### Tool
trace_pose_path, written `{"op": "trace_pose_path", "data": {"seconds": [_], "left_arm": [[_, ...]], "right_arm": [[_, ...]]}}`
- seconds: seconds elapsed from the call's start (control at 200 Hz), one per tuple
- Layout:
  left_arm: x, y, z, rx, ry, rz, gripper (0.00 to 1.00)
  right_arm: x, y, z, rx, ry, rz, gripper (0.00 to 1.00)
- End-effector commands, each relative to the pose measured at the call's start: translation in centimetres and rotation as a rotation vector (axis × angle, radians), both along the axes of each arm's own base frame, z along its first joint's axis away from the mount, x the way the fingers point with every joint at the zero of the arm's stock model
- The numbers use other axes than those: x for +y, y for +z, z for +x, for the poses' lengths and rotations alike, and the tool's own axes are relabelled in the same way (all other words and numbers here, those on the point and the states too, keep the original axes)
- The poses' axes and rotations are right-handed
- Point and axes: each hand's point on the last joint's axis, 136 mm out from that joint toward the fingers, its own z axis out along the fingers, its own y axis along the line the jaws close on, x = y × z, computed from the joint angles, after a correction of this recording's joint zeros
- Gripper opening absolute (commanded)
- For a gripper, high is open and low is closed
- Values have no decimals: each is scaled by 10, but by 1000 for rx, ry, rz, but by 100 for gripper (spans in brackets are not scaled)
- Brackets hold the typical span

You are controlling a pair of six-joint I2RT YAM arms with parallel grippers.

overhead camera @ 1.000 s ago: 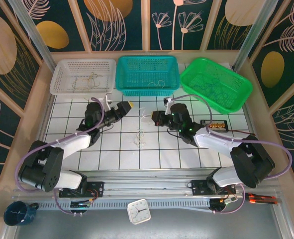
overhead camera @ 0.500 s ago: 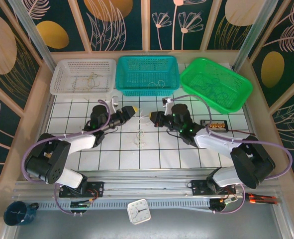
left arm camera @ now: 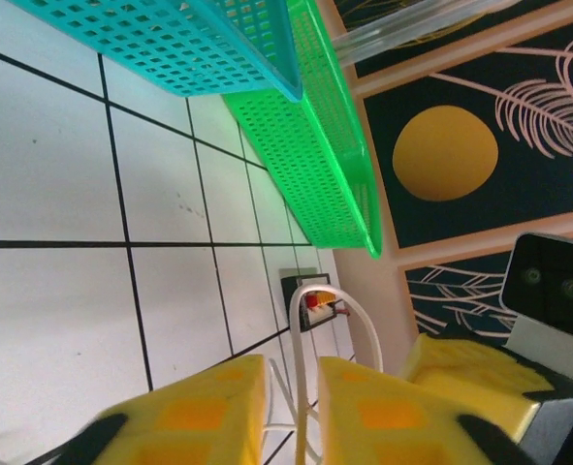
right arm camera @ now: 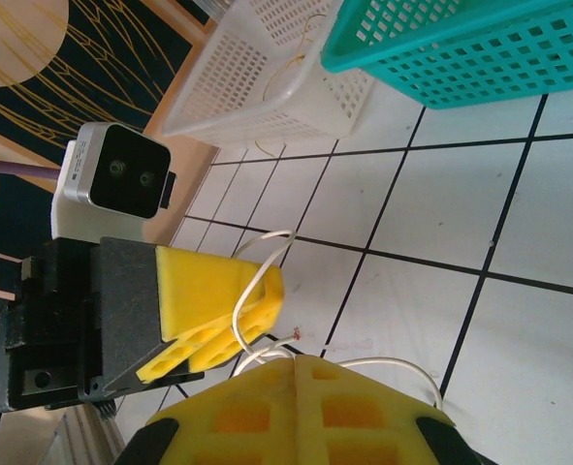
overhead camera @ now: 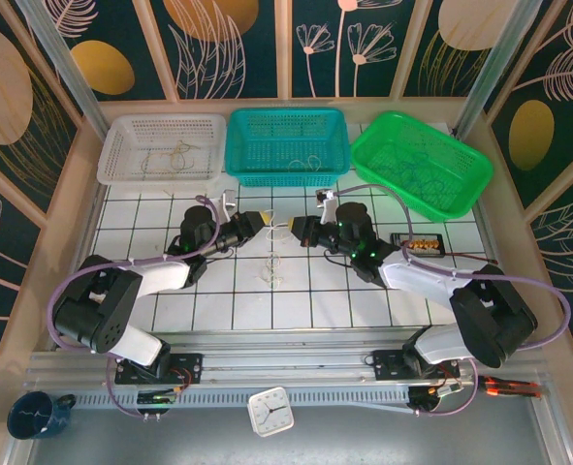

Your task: Untangle the cables

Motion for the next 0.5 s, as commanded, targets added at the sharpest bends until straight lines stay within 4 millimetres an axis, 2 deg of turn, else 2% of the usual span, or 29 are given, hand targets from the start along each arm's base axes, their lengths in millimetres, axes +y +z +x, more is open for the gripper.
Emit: {"op": "trace_pose_path", "data": {"seconds": [0.0, 0.075, 0.27, 0.37, 0.495], "left_arm": [[-3, 16, -1, -56, -11, -29, 9], [-3, 27, -1, -73, -13, -38, 0], [-7, 73, -4, -126, -40, -118, 0], [-12, 94, -8, -140, -83, -179, 0], [-15, 110, -12, -148, -114, -234, 0]], "right_arm": [[-4, 1, 0, -23, -17, 7, 0], [-9, -10, 3, -18, -45, -29, 0], [-15, -36, 4, 11, -74, -74, 0], [-17, -42, 5, 21, -85, -83, 0], [-16, -44, 7, 20, -90, -88, 0]]}}
